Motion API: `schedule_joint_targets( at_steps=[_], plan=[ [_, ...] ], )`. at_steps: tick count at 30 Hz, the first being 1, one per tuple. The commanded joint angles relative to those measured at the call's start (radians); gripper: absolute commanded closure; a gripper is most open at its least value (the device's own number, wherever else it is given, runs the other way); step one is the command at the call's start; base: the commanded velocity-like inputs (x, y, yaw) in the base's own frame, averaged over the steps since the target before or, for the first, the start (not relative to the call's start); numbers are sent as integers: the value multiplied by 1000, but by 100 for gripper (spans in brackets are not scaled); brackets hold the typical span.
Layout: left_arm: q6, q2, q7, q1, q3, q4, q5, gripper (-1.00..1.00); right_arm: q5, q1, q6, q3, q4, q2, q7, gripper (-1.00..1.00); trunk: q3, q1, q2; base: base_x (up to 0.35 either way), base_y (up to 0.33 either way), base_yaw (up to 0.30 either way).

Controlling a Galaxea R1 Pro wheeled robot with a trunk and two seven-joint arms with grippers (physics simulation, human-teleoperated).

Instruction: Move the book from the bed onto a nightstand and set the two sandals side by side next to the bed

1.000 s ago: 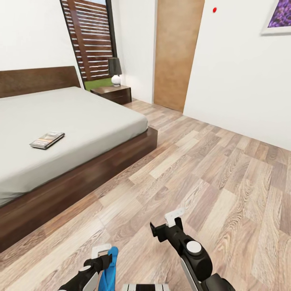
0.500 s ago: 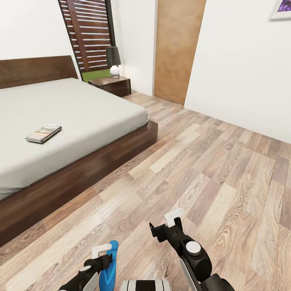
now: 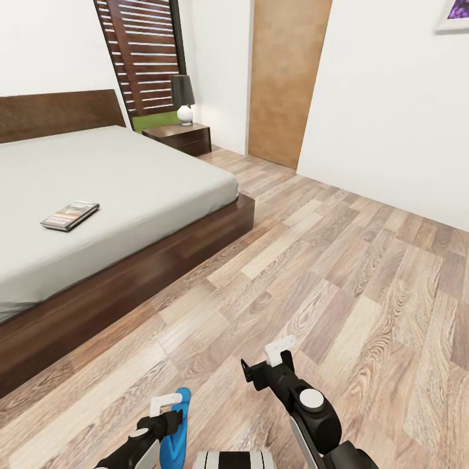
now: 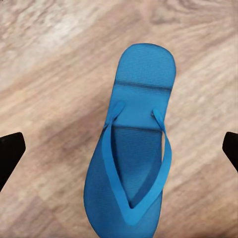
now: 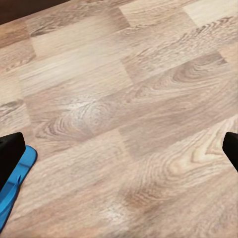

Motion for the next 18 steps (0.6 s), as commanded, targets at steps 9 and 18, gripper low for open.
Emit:
schedule_joint_targets(
  at_steps=[9,18],
  plan=[
    [-4,-1,4,-1,-13,1,9,-100,8,0,6,1,-1,0,2,-100,-28,3,-2,0,0,0],
    [-4,-1,4,-1,-15,0,9,-100,8,0,6,1,-1,1,2,-100,-39,4,-3,0,0,0]
  ],
)
